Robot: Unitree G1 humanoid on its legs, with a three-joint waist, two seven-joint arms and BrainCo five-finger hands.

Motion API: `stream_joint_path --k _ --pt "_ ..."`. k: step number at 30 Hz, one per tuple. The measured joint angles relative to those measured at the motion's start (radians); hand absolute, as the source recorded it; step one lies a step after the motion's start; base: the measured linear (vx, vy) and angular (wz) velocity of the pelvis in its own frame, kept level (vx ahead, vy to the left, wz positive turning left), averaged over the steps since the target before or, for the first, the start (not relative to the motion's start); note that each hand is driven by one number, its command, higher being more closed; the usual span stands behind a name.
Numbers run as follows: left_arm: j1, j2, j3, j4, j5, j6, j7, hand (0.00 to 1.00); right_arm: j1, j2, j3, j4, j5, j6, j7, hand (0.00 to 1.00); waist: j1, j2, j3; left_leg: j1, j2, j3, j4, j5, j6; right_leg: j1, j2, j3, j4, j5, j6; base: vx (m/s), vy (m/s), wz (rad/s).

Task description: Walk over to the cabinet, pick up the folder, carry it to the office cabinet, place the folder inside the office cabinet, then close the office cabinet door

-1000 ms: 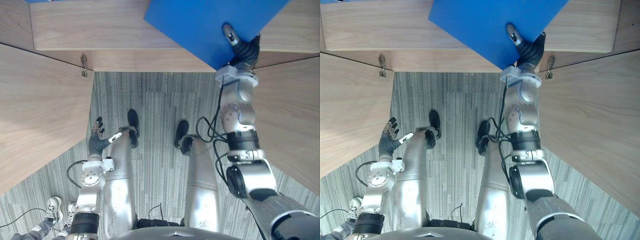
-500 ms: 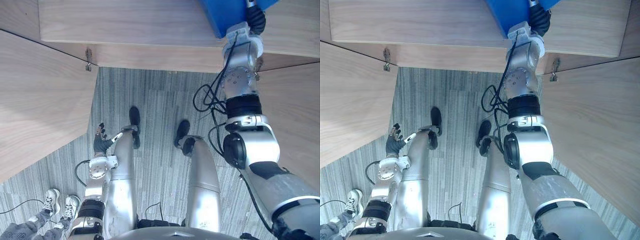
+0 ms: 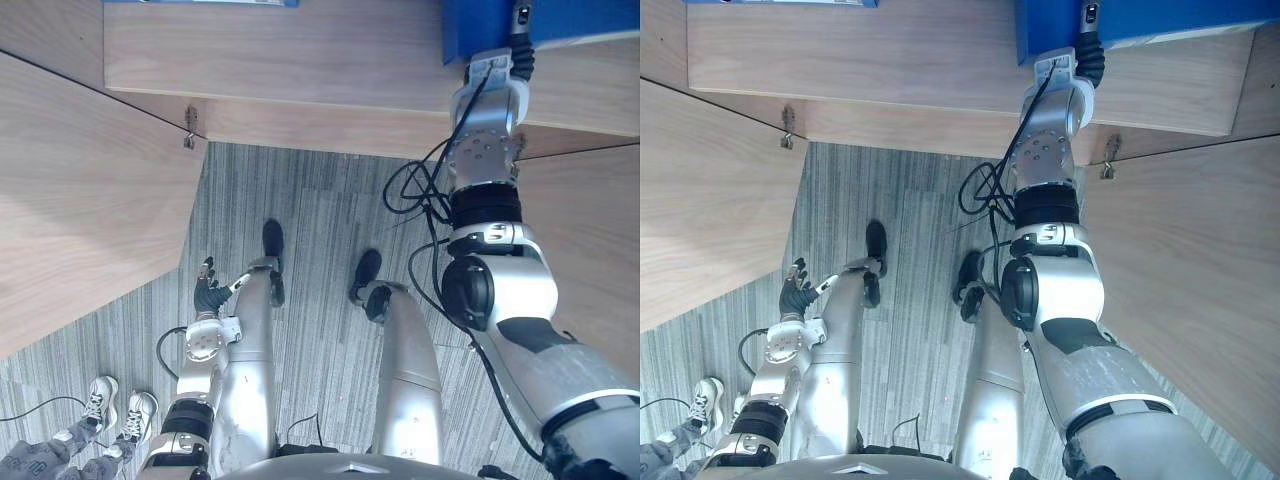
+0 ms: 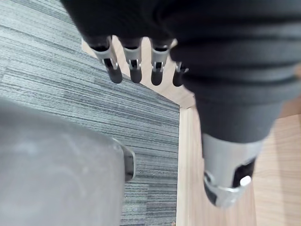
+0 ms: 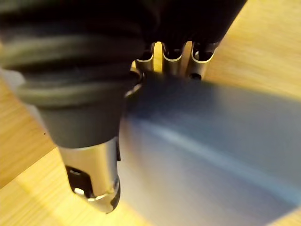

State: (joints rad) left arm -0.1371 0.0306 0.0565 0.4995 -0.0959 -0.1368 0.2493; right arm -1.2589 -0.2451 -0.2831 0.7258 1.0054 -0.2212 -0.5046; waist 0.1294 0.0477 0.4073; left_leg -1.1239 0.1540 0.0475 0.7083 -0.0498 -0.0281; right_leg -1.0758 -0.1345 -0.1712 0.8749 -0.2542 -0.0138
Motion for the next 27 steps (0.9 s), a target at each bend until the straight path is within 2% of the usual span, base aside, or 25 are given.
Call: stream_joint_path --k 9,12,22,27 --pt "0.000 -0.002 -0.020 -0.005 -0.002 0.004 0.000 0.00 -0.004 0.001 0.086 0.038 -0.034 0.014 0.002 0.00 -0.001 0.002 -0.001 0.026 0.002 0.006 -0.030 0.010 -0.001 0.024 0.003 -0.001 -0.029 0.012 0.001 0.00 0.000 0.00" --pt "0.000 -0.001 -0.022 -0.006 -0.002 0.006 0.000 0.00 -0.005 -0.001 0.108 0.041 -0.097 0.035 0.002 0.00 -0.004 0.002 -0.001 0.026 0.002 0.008 -0.030 0.011 0.001 0.025 0.003 -0.001 -0.034 0.018 0.001 0.00 0.000 0.00" --pt "-0.033 0.007 -0.048 0.039 -0.002 0.011 0.006 0.00 -0.036 -0.002 0.161 0.118 -0.497 0.182 0.008 0.00 -0.032 0.003 -0.002 0.058 0.014 0.040 -0.059 0.020 0.018 0.065 0.013 0.011 -0.101 0.062 0.016 -0.01 0.011 -0.05" --pt "-0.126 0.006 -0.015 0.101 -0.010 0.031 0.006 0.00 -0.023 -0.002 0.159 0.118 -0.661 0.232 0.044 0.00 -0.053 0.003 -0.002 0.064 0.030 0.071 -0.067 0.021 0.031 0.076 0.021 0.020 -0.139 0.088 0.025 -0.04 0.023 -0.11"
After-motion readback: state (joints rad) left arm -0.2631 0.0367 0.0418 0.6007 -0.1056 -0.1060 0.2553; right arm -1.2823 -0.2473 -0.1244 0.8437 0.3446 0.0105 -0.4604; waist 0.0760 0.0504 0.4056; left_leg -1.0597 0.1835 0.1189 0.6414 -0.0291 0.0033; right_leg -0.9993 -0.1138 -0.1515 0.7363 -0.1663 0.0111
